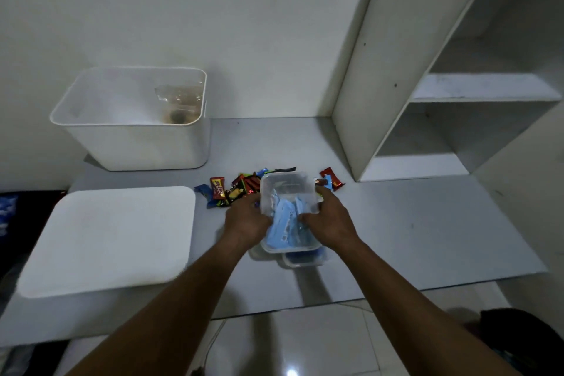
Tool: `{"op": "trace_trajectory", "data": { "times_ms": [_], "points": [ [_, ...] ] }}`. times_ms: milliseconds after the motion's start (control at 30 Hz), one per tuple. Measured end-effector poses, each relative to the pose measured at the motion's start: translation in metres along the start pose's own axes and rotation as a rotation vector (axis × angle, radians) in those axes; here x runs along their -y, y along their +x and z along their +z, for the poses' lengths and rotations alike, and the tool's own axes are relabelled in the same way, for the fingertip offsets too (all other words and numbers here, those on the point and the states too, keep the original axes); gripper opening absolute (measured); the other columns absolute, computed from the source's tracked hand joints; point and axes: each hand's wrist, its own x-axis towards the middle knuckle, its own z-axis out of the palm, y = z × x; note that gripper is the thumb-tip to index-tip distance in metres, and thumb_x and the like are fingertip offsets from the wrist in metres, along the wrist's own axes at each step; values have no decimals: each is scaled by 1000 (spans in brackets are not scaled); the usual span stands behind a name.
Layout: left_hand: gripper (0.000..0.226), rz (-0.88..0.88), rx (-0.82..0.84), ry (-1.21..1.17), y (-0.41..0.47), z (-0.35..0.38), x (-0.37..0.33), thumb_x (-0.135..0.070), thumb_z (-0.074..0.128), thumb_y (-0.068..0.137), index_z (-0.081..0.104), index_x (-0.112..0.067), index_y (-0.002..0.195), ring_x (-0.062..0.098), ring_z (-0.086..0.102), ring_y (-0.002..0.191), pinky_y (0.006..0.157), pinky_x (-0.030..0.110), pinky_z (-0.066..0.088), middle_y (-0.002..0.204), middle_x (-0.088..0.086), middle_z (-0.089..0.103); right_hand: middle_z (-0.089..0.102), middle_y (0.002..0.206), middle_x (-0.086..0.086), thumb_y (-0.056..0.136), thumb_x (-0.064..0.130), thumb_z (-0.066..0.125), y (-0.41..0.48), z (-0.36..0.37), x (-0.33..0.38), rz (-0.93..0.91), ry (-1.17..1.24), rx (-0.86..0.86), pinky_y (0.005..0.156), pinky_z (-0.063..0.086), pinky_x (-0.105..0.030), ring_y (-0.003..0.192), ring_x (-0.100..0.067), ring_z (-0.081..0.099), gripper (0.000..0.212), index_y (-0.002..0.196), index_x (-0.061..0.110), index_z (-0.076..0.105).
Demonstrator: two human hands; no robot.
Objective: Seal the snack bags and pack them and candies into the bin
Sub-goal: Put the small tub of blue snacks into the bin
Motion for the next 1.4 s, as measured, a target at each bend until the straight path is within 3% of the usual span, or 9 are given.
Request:
{"op": "trace_trajectory", "data": {
  "times_ms": [367, 467, 567, 767, 933, 1000, 1133, 1233, 1400],
  "points": [
    [64, -75, 30, 17, 0, 51, 0, -10, 72, 77, 54, -21, 137, 23, 65, 109, 94, 39, 53, 124, 5, 68, 50, 147, -5, 91, 21, 69, 13, -10, -53, 86, 58, -6, 100, 49, -36, 126, -24, 55, 64, 146, 26, 38],
    [85, -180, 68, -118, 7, 55, 12, -19, 73, 66, 43, -26, 145, 27, 62, 113, 96, 45, 53, 133, 5, 60, 41, 154, -4, 95, 28, 64, 16, -10, -63, 88, 64, 58, 105, 45, -39, 134, -24, 48, 65, 151, 29, 31],
    [74, -275, 168, -330, 6, 59, 21, -17, 67, 73, 44, -30, 142, 30, 65, 106, 93, 51, 54, 119, 1, 63, 27, 162, -4, 97, 41, 58, 17, -10, -74, 164, 130, 151, 112, 41, -45, 142, -27, 38, 70, 155, 30, 21],
    [73, -202, 306, -424, 2, 61, 21, -10, 57, 93, 26, -48, 148, 35, 66, 105, 75, 59, 58, 133, 5, 57, 25, 162, -2, 100, 39, 52, 12, -13, -85, 163, 305, 281, 101, 51, -46, 135, -27, 46, 70, 155, 42, 9],
    [72, -114, 303, -349, -4, 51, 22, -10, 53, 95, 23, -49, 148, 29, 65, 107, 81, 55, 58, 135, 3, 54, 42, 144, 5, 99, 32, 54, -1, -16, -80, 75, 330, 341, 75, 59, -23, 99, -6, 59, 63, 143, 52, 14],
    [73, -65, 314, -325, -7, 41, 21, -13, 55, 95, 21, -50, 148, 28, 66, 108, 83, 54, 58, 137, 3, 54, 42, 136, 12, 99, 33, 55, -7, -20, -74, 14, 335, 356, 69, 58, -18, 97, -1, 57, 62, 137, 56, 12],
    [69, -9, 276, -332, -17, 12, 14, -20, 58, 94, 26, -57, 143, 20, 68, 105, 84, 49, 59, 133, -5, 58, 47, 131, 15, 97, 31, 59, -14, -25, -47, -3, 405, 378, 65, 59, -26, 98, -8, 63, 71, 144, 58, 13],
    [65, -12, 215, -328, -25, -21, 1, -22, 56, 96, 27, -54, 145, 19, 65, 108, 85, 46, 59, 138, -7, 55, 42, 146, 9, 98, 28, 60, -18, -25, -13, -8, 410, 375, 66, 61, -31, 102, -9, 61, 78, 151, 54, 10],
    [56, 31, 121, -327, -36, -108, -35, -24, 54, 96, 36, -67, 126, 17, 68, 99, 68, 41, 62, 120, -9, 64, 45, 146, 8, 96, 31, 62, -17, -22, 79, -91, 386, 409, 78, 62, -46, 107, -16, 63, 81, 148, 61, 8]
  ]
}}
